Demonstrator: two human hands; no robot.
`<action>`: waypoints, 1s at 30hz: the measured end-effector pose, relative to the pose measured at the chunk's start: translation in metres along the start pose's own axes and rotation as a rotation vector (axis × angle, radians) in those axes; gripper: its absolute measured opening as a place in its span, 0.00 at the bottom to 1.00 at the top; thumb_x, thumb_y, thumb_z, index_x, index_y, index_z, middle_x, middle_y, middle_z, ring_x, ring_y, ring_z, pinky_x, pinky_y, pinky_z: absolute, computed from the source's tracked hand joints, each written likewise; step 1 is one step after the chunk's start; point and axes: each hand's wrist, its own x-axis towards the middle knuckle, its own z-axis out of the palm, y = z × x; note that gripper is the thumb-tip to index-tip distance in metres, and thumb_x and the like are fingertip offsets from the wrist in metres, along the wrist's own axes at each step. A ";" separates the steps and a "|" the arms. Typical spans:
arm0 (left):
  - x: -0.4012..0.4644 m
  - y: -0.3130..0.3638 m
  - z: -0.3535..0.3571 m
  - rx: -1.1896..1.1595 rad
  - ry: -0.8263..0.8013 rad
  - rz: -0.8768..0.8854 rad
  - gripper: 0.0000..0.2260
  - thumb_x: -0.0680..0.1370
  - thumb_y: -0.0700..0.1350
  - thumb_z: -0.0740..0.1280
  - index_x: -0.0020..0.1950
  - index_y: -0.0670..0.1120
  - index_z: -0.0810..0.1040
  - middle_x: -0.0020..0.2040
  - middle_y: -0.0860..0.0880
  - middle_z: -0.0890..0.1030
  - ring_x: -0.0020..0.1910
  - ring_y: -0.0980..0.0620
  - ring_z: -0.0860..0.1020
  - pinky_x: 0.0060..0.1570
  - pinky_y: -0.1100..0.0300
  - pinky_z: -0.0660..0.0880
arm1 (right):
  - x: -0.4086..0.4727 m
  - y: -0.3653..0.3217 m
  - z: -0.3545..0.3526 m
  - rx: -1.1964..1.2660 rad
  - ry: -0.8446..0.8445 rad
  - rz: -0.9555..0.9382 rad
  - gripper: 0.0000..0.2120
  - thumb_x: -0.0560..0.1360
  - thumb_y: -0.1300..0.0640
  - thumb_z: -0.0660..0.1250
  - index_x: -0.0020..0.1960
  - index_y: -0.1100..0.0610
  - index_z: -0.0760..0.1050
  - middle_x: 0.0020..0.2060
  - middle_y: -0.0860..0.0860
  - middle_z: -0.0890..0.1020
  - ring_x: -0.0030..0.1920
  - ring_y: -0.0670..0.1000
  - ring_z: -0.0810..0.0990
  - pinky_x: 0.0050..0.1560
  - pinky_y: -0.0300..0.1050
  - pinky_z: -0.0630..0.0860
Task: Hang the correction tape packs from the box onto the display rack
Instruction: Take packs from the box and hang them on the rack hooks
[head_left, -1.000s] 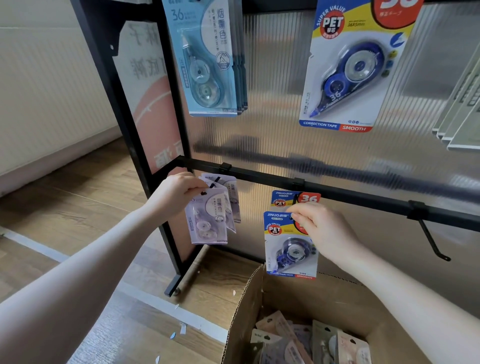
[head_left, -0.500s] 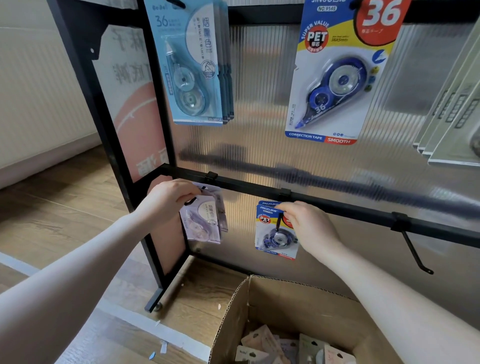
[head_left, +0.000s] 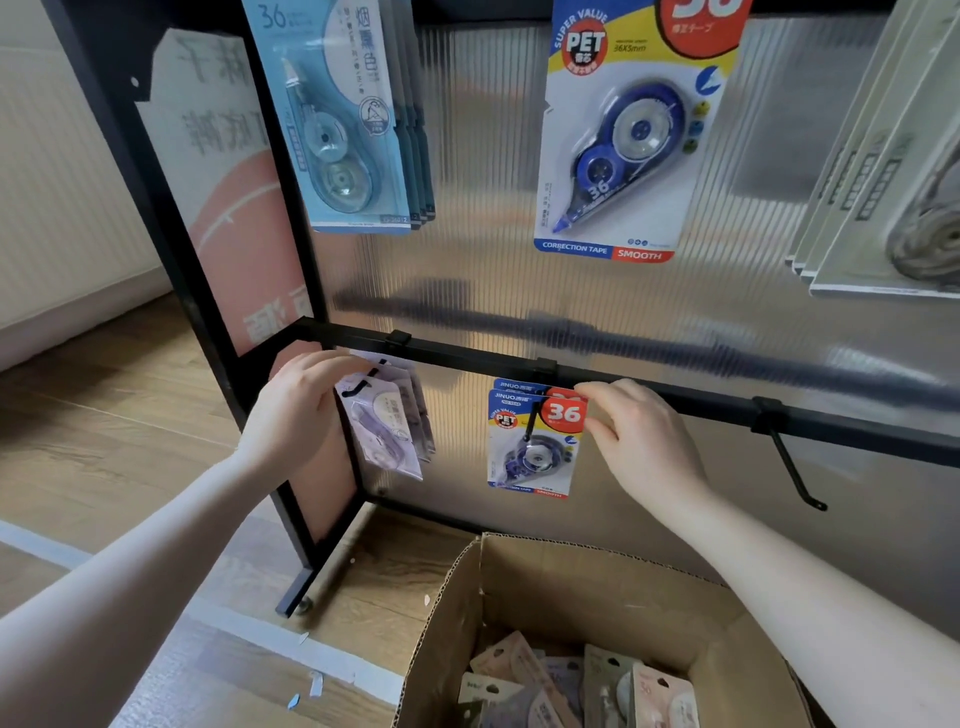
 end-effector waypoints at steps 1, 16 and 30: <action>-0.005 0.002 0.001 0.006 0.004 0.001 0.22 0.72 0.24 0.57 0.57 0.42 0.80 0.57 0.44 0.80 0.59 0.43 0.75 0.56 0.49 0.72 | -0.005 0.003 -0.002 -0.007 0.018 0.001 0.19 0.78 0.58 0.63 0.68 0.56 0.70 0.61 0.52 0.76 0.62 0.52 0.72 0.57 0.44 0.71; -0.088 0.062 0.029 0.059 -0.025 -0.061 0.23 0.73 0.41 0.61 0.67 0.39 0.71 0.70 0.39 0.67 0.71 0.40 0.64 0.69 0.48 0.60 | -0.082 0.062 0.020 -0.018 -0.057 0.119 0.22 0.78 0.54 0.63 0.71 0.56 0.66 0.67 0.54 0.70 0.66 0.55 0.69 0.65 0.49 0.67; -0.157 0.145 0.114 0.015 -0.294 0.024 0.26 0.73 0.49 0.64 0.70 0.42 0.68 0.72 0.41 0.66 0.70 0.42 0.65 0.67 0.48 0.63 | -0.173 0.117 0.022 -0.164 -0.279 0.153 0.22 0.80 0.51 0.57 0.72 0.52 0.60 0.68 0.50 0.65 0.67 0.52 0.65 0.66 0.46 0.64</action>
